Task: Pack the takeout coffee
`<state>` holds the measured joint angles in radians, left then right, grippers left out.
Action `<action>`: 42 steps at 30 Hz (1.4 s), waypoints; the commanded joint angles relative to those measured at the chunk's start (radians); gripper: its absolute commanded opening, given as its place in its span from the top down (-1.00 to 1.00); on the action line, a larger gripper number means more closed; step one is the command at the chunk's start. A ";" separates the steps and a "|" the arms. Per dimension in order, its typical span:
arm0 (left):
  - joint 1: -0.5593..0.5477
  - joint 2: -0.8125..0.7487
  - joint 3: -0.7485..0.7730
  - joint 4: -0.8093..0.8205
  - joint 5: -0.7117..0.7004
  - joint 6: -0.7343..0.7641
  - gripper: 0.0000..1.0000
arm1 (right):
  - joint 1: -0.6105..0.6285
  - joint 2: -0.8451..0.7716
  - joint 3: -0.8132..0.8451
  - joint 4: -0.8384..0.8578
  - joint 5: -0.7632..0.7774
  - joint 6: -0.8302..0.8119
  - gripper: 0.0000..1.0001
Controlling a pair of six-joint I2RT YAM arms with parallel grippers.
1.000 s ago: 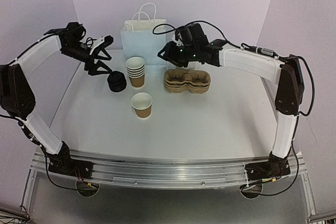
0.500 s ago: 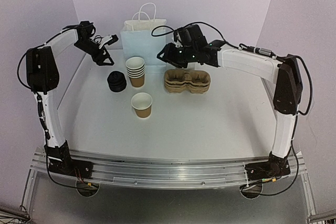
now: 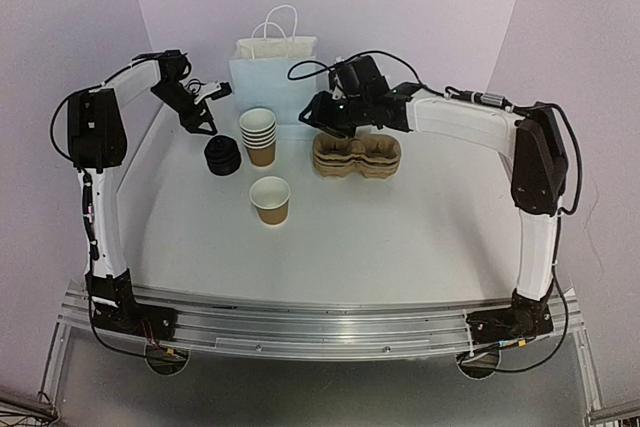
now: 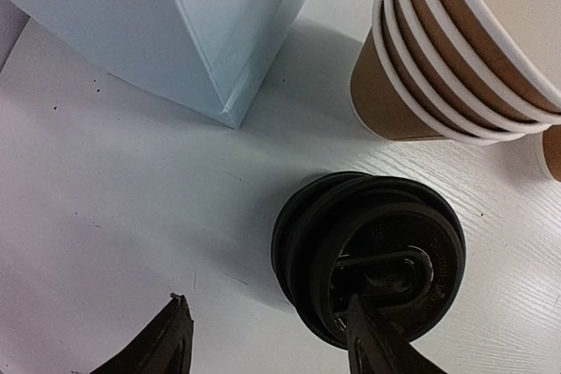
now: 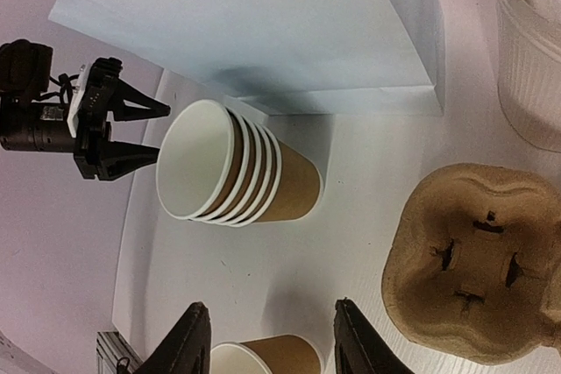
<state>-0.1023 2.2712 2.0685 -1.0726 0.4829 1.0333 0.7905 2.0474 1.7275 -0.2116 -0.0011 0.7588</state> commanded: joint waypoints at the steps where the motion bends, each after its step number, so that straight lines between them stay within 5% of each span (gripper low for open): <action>1: -0.023 0.016 0.025 -0.030 -0.012 0.030 -0.16 | -0.007 0.020 0.044 0.000 -0.026 0.009 0.12; 42: -0.041 0.043 0.055 -0.096 -0.026 0.023 0.84 | -0.027 0.028 0.045 0.001 -0.044 0.021 0.13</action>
<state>-0.1387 2.3169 2.0750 -1.1377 0.4488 1.0530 0.7682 2.0628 1.7432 -0.2115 -0.0345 0.7715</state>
